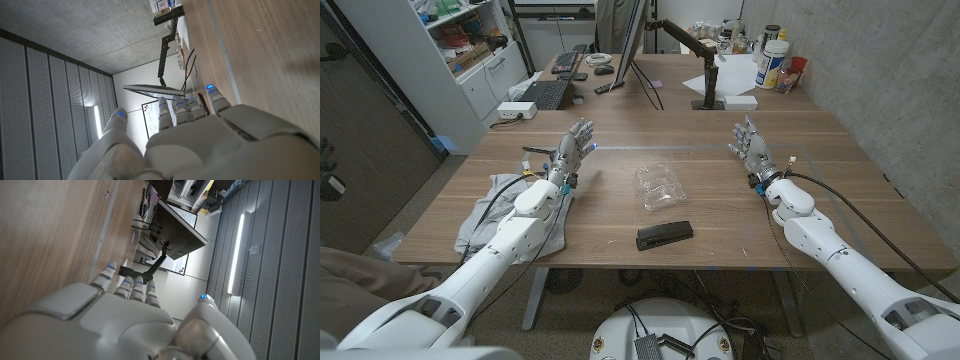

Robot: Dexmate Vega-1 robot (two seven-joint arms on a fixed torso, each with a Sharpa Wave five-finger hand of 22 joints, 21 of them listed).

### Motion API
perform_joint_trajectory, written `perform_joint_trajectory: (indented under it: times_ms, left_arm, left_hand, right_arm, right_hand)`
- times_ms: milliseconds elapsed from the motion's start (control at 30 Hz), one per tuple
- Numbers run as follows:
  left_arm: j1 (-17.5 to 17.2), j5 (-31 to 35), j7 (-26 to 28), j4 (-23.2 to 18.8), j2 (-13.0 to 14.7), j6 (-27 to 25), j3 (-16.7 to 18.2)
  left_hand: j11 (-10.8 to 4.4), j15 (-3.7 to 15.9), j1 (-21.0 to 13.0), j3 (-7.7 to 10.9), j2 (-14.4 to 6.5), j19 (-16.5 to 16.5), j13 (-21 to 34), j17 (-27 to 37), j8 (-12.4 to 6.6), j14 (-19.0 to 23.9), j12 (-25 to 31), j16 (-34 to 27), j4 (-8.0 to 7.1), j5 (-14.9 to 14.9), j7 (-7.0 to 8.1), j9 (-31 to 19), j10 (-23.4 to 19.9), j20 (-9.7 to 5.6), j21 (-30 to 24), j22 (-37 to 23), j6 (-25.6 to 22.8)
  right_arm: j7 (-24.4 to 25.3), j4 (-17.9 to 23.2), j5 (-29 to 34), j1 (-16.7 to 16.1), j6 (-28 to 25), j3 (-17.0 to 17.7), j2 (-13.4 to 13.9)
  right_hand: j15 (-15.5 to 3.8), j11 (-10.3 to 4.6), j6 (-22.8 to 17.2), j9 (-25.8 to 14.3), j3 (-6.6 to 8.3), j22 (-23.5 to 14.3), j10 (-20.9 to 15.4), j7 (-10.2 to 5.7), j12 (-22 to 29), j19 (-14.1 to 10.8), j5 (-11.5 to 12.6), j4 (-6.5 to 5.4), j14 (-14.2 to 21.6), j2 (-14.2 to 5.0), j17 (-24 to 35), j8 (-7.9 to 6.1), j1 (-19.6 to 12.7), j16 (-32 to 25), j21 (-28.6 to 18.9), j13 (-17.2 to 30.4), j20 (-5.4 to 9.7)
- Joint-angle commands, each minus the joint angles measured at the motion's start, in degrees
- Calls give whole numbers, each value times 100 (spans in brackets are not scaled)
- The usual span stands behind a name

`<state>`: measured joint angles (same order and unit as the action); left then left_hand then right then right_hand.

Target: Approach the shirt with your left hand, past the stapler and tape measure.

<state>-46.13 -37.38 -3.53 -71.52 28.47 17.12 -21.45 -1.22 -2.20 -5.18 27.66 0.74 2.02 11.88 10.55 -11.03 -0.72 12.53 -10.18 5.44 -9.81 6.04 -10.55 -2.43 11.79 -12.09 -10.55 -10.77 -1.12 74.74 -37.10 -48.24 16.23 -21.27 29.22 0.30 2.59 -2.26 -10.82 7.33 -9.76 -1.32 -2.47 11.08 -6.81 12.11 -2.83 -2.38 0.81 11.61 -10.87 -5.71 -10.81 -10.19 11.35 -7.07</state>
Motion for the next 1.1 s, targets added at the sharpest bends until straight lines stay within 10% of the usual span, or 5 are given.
perform_joint_trajectory:
  times_ms: [33,1100]
  left_arm:
    - [126,4,-147,186,-49,125,-19]
    - [-239,342,313,-464,200,230,32]
  left_hand:
    - [5,-57,-63,30,-8,0,10,8,-33,3,29,-28,3,-25,-13,-14,-40,50,-28,-5,-63]
    - [17,-90,-83,38,-20,-44,6,5,-18,-163,14,-1,39,-20,-12,-13,-1,50,16,2,-67]
  right_arm:
    - [-65,-2,33,26,-41,-43,32]
    - [-109,52,45,8,-89,-55,100]
  right_hand:
    - [-1,22,2,-26,42,-9,-5,-44,28,12,39,-2,-73,-2,20,-26,-51,-42,-33,13,-48]
    - [20,27,21,-24,42,-8,12,-40,30,45,28,11,-111,-32,12,-29,-62,-47,-40,9,-70]
